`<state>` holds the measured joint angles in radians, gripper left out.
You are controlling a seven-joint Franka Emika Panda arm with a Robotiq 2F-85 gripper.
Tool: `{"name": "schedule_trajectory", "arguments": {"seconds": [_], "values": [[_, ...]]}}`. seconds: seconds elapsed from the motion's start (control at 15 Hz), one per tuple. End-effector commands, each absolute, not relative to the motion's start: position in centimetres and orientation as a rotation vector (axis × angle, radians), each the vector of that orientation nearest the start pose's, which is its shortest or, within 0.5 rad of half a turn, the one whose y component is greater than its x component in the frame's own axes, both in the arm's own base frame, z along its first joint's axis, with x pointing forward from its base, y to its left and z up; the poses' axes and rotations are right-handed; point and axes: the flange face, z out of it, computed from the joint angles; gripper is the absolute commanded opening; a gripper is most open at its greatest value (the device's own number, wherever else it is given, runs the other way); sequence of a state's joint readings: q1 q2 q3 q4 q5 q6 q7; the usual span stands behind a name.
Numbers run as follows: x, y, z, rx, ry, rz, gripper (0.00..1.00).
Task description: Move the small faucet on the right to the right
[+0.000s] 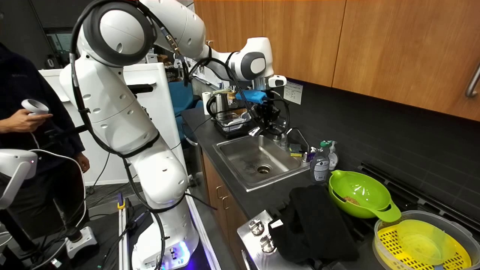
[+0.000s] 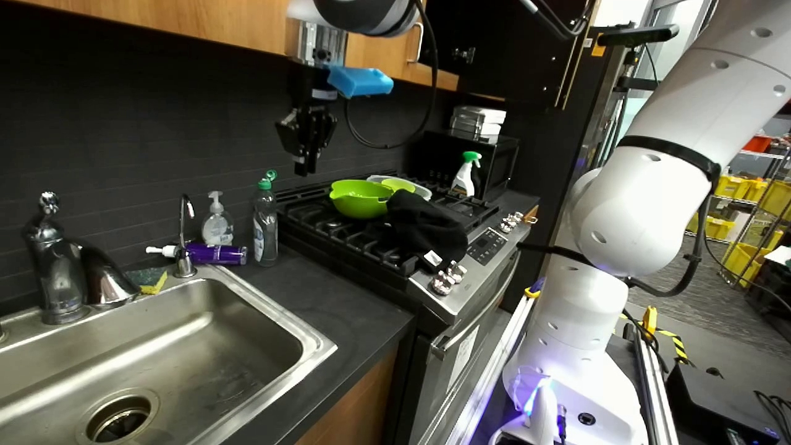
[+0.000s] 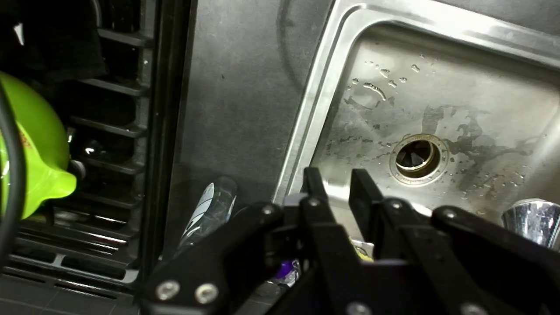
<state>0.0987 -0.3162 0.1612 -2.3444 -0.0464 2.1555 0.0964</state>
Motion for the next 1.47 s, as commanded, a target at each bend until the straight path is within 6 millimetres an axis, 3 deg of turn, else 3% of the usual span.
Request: {"name": "schedule_trajectory", "arguments": {"seconds": [0.0, 0.27, 0.53, 1.0, 1.2, 1.4], "values": [[44.6, 12.1, 46.7, -3.186, -0.288, -0.213, 0.51], [44.4, 12.2, 46.1, -3.183, -0.267, -0.188, 0.73], [45.0, 14.6, 44.4, -3.196, -0.361, -0.171, 1.0], [47.6, 20.7, 43.3, -3.198, -0.632, -0.268, 1.0], [48.7, 21.4, 43.4, -3.209, -0.651, -0.408, 1.0], [49.3, 21.0, 42.0, -3.239, -0.575, -0.514, 1.0]]}}
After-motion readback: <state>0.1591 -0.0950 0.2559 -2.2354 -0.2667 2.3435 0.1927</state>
